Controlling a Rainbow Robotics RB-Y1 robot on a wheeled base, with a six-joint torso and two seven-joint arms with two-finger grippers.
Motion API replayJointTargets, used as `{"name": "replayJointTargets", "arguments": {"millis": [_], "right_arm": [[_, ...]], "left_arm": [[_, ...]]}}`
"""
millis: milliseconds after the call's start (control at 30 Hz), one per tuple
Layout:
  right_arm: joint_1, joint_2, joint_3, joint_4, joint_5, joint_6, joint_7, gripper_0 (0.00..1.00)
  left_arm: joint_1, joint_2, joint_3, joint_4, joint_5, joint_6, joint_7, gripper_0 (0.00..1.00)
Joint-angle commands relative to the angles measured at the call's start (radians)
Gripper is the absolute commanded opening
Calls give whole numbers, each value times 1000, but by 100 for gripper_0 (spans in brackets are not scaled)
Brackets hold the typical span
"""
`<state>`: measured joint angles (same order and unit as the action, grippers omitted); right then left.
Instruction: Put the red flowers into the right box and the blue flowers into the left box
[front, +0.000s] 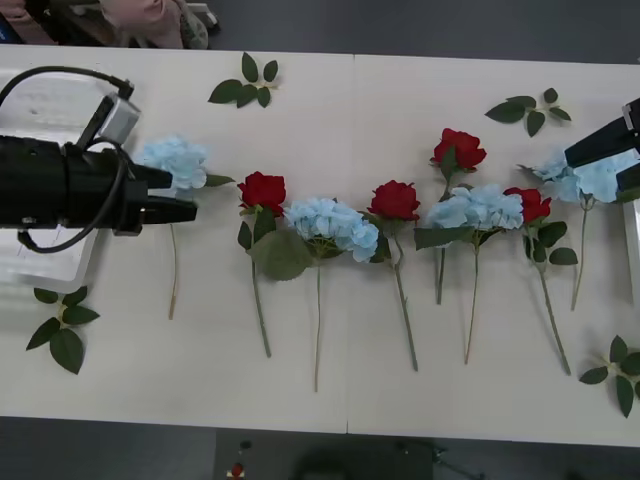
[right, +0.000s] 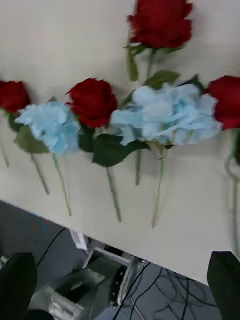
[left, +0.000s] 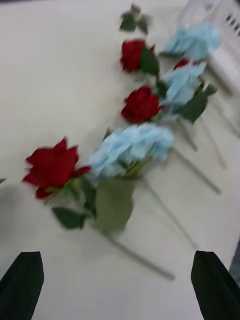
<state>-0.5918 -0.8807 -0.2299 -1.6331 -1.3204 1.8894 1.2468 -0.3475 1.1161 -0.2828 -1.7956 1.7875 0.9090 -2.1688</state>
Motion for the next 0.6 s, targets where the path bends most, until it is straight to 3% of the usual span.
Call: {"name": "replayJointTargets", "arguments": {"millis": [33,333,600], "right_arm": [[-17,-29,72,12,167,-39,0,100],[-17,-29,233,156,420,-291,39,100],[-17,-29,291,297,583,-475,77,100]], "left_arm": [[-10,-12,47,32,-192,108,168,86],[-24,-81,40,55,-542,160,552,86],[-174,-217,-81,190,-746,175,705,86]]}}
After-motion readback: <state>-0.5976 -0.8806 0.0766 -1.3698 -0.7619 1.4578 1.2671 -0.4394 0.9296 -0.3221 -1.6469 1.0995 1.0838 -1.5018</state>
